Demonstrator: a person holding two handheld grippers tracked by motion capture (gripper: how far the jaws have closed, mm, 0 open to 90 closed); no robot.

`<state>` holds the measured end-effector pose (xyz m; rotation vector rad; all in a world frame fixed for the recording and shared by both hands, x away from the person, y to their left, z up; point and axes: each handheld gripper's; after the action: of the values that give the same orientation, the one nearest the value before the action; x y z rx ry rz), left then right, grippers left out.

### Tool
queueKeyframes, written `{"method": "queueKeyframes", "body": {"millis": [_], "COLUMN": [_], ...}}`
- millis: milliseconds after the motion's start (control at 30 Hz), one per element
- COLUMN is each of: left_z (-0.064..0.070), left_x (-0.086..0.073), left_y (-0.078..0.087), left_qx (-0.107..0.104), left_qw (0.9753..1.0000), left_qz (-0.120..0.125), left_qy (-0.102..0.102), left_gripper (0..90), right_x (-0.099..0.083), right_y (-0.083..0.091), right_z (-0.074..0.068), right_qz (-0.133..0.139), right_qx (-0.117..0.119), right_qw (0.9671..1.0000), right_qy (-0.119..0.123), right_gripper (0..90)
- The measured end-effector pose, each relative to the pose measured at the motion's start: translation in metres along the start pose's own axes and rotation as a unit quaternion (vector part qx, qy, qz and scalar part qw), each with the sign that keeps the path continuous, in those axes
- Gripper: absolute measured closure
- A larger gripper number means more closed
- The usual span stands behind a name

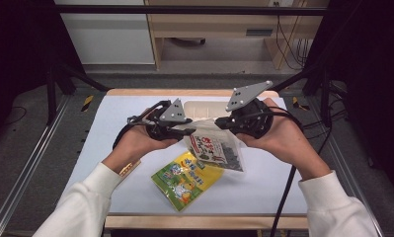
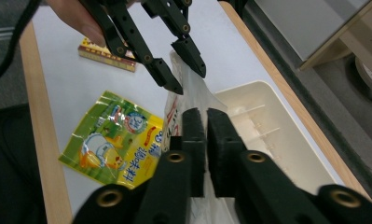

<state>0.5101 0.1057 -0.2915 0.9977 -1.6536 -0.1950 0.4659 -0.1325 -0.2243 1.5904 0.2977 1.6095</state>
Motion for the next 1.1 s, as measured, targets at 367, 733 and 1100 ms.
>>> {"method": "queueKeyframes", "body": {"millis": [367,733,1100], "left_z": [0.006,0.006,0.005], "left_x": [0.004,0.003,0.000], "left_y": [0.003,0.001,0.002], "left_qx": [-0.010,-0.016,-0.014], "left_qw": [0.9999,0.9999,0.9997], "left_qz": [0.001,0.004,0.020], "left_qy": [-0.008,-0.005,0.004], "left_gripper": [71.0,72.0,64.8], "right_x": [0.012,0.014,0.008], "right_y": [-0.023,-0.034,-0.034], "right_z": [-0.006,0.000,0.001], "right_qz": [-0.060,-0.087,-0.087], "right_qx": [-0.024,-0.014,0.007], "right_qw": [0.9975,0.9959,0.9961], "right_qy": [0.030,0.021,0.006], "right_gripper": [73.9,72.2,83.8]}}
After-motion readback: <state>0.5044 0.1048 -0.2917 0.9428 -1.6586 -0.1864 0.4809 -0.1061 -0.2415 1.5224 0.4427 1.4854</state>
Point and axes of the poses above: each handheld gripper's, and its own axes: y roughly backward along the jaws, x roughly out of its top, z roughly to its right, and after that the axes turned 5 degrees about x, right-handed
